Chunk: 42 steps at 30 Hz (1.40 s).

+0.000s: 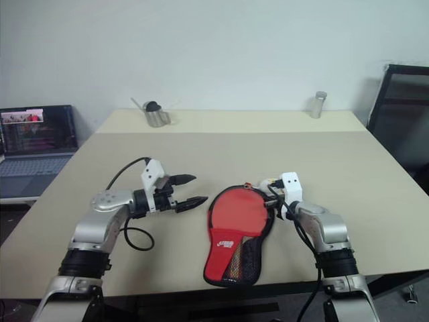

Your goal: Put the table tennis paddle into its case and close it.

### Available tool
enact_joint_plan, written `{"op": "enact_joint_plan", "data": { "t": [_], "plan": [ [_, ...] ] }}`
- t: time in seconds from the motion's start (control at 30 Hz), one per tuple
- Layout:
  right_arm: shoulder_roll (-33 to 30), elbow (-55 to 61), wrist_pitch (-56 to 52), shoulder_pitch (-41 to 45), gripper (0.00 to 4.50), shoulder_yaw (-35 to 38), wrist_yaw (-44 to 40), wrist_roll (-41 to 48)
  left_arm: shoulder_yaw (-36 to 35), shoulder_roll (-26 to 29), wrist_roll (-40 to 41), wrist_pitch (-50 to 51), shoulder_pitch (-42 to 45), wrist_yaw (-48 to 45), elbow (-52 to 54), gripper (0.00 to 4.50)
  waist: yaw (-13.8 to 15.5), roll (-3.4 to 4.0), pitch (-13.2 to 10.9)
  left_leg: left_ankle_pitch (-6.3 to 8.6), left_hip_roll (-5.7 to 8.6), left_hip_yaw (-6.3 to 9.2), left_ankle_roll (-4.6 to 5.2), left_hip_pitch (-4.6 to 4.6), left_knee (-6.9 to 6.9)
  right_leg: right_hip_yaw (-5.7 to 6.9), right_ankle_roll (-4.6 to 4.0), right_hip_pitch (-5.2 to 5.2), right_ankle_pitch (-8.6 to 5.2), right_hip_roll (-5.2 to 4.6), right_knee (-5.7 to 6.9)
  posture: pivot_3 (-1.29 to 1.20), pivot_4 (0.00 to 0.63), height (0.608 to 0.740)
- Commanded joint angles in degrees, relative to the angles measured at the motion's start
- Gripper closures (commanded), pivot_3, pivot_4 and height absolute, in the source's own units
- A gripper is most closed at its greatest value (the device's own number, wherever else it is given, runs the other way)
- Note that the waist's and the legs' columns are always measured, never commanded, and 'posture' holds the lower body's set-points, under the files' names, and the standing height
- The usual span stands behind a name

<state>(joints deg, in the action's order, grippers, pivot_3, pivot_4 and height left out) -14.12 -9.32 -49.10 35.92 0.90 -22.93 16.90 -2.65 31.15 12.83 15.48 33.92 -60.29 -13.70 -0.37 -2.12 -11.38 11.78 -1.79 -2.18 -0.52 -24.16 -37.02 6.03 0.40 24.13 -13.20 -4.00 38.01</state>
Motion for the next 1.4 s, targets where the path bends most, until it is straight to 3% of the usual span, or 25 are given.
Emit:
{"op": "enact_joint_plan", "data": {
  "t": [0.03, 0.33, 0.53, 0.63, 0.9, 1.0, 1.17, 1.4],
  "plan": [
    [1.18, -0.61, 1.89, 2.44, 4.46, -1.48, -1.66, 0.12, 0.08, 0.84, 0.87, -0.64, 0.44, 0.22, 2.14, 0.00, -0.14, 0.00, 0.00, 0.00, 0.00, -0.06, 0.00, 0.04, 0.02, -0.05, 0.00, 0.00, 0.00, 0.02, 0.00, 0.00, 0.150, 0.740],
    [2.53, -6.14, 6.28, 6.09, 4.46, -3.73, -3.11, -2.36, 0.29, 1.02, 0.55, -1.27, 0.38, 0.23, 1.69, 0.00, -0.89, 0.00, 0.00, 0.01, -0.10, -0.31, 0.00, 0.21, 0.07, -0.36, -0.01, 0.01, 0.00, 0.15, 0.01, 0.00, 0.150, 0.740],
    [1.68, -4.23, 3.56, 5.13, 4.46, -3.80, -2.85, -2.33, 0.56, 0.99, 0.25, -2.15, 0.12, 0.39, 1.11, 0.00, -1.13, 0.00, 0.00, 0.01, -0.18, -0.37, 0.00, 0.21, 0.08, -0.43, -0.01, 0.02, 0.01, 0.14, 0.00, 0.00, 0.150, 0.740],
    [1.04, -1.66, 1.29, 4.38, 3.81, -3.19, -1.82, -2.13, 0.87, 0.84, 0.17, -2.56, 0.14, 0.52, 0.84, 0.00, -1.13, 0.01, 0.00, 0.01, -0.19, -0.38, 0.00, 0.21, 0.08, -0.43, -0.01, 0.03, 0.01, 0.14, 0.00, 0.00, 0.150, 0.740],
    [-1.95, 13.62, -9.08, 0.13, 1.07, -1.64, -2.16, 1.70, 2.51, 0.31, -0.24, -4.44, 0.83, -0.02, -0.50, 0.00, -0.80, 0.01, -0.01, 0.02, -0.10, -0.38, 0.00, 0.17, 0.08, -0.42, 0.00, 0.03, 0.00, 0.02, -0.03, 0.00, 0.150, 0.740],
    [-5.75, 21.93, -12.11, -1.17, 0.02, -1.90, -6.06, 5.10, 3.75, 0.06, -0.27, -5.22, 1.37, -1.18, -1.02, 0.00, -0.71, 0.02, -0.01, 0.02, -0.10, -0.40, 0.00, 0.18, 0.07, -0.43, 0.00, 0.03, 0.00, 0.01, -0.03, 0.00, 0.150, 0.740],
    [-15.98, 28.36, -7.82, -2.26, 0.02, -1.70, -13.34, 6.57, 6.69, -1.29, -1.34, -8.04, 3.75, -3.10, -6.34, 0.00, 0.18, 0.02, -0.02, 0.03, -0.08, -0.38, 0.01, 0.16, 0.08, -0.39, 0.01, 0.02, 0.00, 0.02, -0.12, 0.00, 0.150, 0.740],
    [-27.75, 17.78, 18.65, 2.06, 0.02, -12.57, -23.66, -7.72, 10.55, -5.70, -4.29, -12.31, 9.58, -4.88, -18.55, 0.00, 0.42, 0.00, -0.04, 0.04, 0.08, -0.45, 0.03, 0.13, 0.07, -0.38, 0.02, 0.03, 0.00, 0.02, -0.24, 0.00, 0.150, 0.740]
  ]
}}
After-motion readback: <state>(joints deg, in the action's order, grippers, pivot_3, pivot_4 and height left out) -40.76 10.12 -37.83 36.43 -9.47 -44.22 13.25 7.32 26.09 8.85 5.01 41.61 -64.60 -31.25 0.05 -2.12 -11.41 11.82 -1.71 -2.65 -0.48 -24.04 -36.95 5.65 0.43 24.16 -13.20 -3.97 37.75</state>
